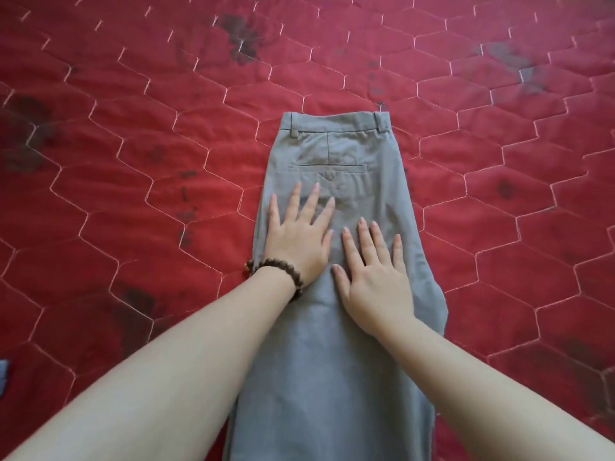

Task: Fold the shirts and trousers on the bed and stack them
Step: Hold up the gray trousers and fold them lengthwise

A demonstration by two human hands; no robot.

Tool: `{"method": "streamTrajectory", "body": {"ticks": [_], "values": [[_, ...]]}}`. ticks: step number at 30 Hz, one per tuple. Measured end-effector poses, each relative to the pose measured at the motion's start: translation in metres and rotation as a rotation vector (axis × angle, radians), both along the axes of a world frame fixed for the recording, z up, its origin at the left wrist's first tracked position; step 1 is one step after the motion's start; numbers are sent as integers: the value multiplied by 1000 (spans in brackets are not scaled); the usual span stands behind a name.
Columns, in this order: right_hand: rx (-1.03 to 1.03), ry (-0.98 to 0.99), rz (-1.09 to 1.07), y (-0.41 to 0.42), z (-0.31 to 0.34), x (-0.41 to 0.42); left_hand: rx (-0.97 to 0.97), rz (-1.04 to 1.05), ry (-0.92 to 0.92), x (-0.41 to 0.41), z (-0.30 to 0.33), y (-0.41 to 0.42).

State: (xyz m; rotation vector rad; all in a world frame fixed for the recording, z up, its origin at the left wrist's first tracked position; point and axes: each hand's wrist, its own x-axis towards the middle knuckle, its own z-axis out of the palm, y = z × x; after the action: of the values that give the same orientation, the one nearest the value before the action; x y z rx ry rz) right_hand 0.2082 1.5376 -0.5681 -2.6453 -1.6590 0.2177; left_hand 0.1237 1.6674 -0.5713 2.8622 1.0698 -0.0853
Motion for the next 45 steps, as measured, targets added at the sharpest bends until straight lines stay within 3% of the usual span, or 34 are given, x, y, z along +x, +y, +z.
{"method": "streamTrajectory", "body": {"ticks": [17, 27, 45], "values": [[15, 59, -109, -173, 0, -169, -100, 115, 55, -177, -1, -226], [-73, 93, -154, -288, 8, -258, -190, 21, 115, -271, 5, -328], [-141, 119, -106, -466, 12, -387, -211, 85, 119, -416, 23, -518]]}}
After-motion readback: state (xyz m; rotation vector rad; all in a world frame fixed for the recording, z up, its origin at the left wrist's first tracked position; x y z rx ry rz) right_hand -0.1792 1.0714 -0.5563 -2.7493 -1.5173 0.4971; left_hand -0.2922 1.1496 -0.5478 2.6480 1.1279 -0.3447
